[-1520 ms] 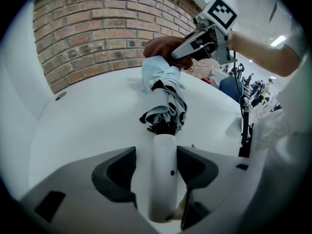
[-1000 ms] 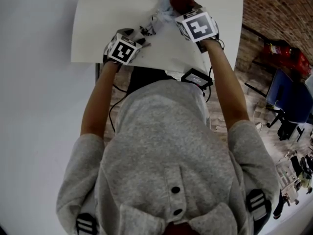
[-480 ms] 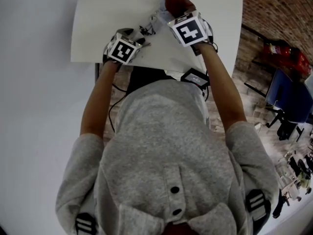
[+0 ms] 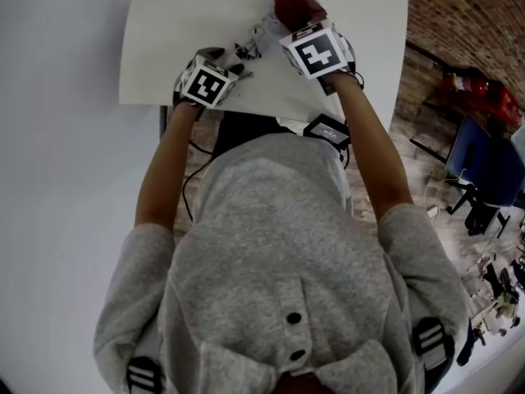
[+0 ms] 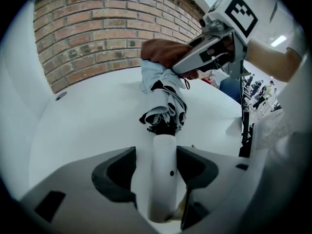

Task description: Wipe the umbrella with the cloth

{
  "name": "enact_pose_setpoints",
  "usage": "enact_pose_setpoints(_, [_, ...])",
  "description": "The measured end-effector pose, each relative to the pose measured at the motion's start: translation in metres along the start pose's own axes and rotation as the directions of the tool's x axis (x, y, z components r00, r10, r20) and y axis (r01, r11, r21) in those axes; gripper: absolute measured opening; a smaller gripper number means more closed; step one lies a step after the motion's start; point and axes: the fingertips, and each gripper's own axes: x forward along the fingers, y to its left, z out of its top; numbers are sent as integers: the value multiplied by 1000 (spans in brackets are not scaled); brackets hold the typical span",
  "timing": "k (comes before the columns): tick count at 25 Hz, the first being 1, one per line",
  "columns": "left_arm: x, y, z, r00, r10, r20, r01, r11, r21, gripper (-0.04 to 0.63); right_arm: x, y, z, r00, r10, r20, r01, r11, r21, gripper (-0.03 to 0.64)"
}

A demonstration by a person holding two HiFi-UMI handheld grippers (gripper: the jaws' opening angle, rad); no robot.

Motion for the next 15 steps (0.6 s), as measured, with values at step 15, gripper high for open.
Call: enact_pose_setpoints(15, [0,0,0,1000,-1,0,1,1000,-5,267,0,11,1,1000,24,2,-24,1000,3,80])
